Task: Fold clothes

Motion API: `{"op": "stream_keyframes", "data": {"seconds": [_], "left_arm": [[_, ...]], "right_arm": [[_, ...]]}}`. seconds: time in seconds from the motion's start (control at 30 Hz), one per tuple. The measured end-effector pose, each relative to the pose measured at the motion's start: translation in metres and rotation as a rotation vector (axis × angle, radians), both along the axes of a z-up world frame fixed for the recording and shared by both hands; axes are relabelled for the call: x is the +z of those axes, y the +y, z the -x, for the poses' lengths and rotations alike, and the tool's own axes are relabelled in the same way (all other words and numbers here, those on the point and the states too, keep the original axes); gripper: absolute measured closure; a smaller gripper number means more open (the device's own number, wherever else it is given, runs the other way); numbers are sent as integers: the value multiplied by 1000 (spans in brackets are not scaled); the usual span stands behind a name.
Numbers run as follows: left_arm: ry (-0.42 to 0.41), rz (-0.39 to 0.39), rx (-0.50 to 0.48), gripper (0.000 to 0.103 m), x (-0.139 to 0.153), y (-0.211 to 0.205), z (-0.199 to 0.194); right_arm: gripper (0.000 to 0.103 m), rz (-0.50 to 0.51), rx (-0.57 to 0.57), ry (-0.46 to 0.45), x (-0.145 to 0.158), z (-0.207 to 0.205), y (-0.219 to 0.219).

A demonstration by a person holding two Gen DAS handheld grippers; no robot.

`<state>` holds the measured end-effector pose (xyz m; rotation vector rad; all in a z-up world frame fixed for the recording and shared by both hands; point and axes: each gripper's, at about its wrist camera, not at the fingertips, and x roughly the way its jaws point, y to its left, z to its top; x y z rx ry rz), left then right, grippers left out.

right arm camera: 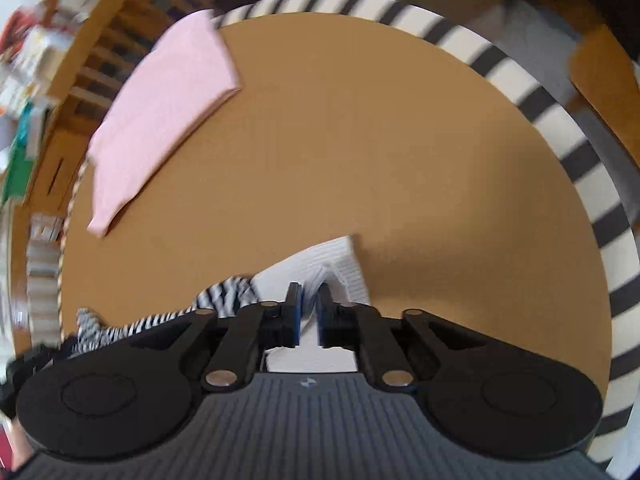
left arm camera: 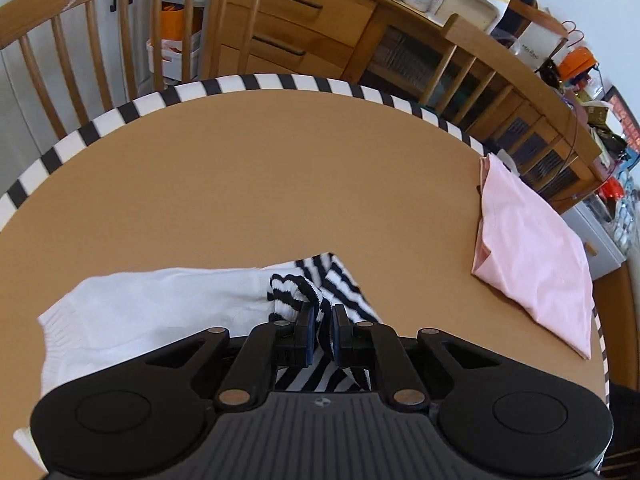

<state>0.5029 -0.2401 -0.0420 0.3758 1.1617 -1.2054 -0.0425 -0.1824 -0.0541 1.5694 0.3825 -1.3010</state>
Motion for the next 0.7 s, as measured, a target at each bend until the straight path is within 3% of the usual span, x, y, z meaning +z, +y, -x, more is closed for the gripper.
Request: {"op": "stream_keyframes", "data": {"seconds": [0.1,0.17,0.3,0.37,0.4,0.43,0.53,0.63,0.7], "left_arm": [[34,68,1,84,0,-4,-6],[5,124,-42,74,9,-3,-9],[-106,186,-333,70,22,7,1],[-197,195,-520,70,22,17,16],[-212,195,-594,70,19,22,22],[-214,189,-645,70,14,26,27],[-264,152,-721,71,-7,28,41],[-300,116,-721,71,-26,21,50],[-311,138,-685,70,-30,17,51]], "right_arm": [[66,68,4,26,10,2,-2],[66,174,83,104,29,-3,-1],[67,441,529,415,59,-45,23],[74,490,769,557,51,-71,39],[85,479,836,550,44,-79,42],[91,458,859,501,38,-83,43],[89,428,832,434,23,-91,36],[88,381,766,427,8,-95,18],[91,344,715,433,-2,-91,8]]}}
